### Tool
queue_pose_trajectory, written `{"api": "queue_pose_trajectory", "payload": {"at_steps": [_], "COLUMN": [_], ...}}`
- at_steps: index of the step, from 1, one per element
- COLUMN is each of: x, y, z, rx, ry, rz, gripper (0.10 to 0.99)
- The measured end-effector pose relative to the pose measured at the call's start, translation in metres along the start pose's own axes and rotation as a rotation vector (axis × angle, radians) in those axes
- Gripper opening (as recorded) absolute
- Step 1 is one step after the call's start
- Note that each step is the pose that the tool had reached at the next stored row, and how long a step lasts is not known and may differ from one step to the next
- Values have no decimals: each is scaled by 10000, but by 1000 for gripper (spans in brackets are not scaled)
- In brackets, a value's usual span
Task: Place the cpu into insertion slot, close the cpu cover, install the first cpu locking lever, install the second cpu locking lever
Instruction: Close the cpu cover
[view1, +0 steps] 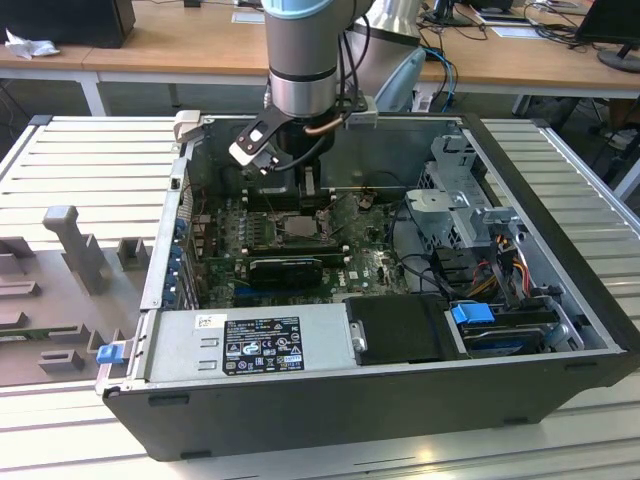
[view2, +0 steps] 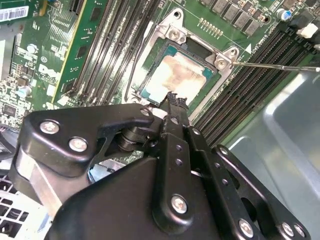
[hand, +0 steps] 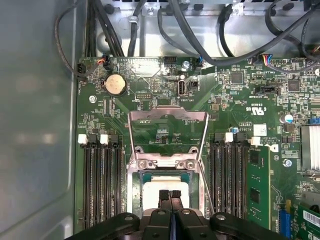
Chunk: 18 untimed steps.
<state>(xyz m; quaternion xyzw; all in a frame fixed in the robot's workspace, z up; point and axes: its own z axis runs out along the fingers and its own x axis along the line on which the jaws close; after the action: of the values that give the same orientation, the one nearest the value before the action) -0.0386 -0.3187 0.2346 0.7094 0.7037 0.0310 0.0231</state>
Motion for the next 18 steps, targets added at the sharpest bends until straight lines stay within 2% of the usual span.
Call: {"api": "queue_pose_trajectory", "payload": {"at_steps": [7,10,13,15,17,18], "x": [4,4,6,6,7,7], "y": [8,11,18,20,53,93], "z": [-104,-146,-235,-245,-244,-242], "rx": [0,0,0,-2,11,32], "ry": [-66,-69,-71,-67,-71,-71], "rz": [-5,-5,-5,-5,-3,-6], "gripper": [106,106,106,106,106,106]}}
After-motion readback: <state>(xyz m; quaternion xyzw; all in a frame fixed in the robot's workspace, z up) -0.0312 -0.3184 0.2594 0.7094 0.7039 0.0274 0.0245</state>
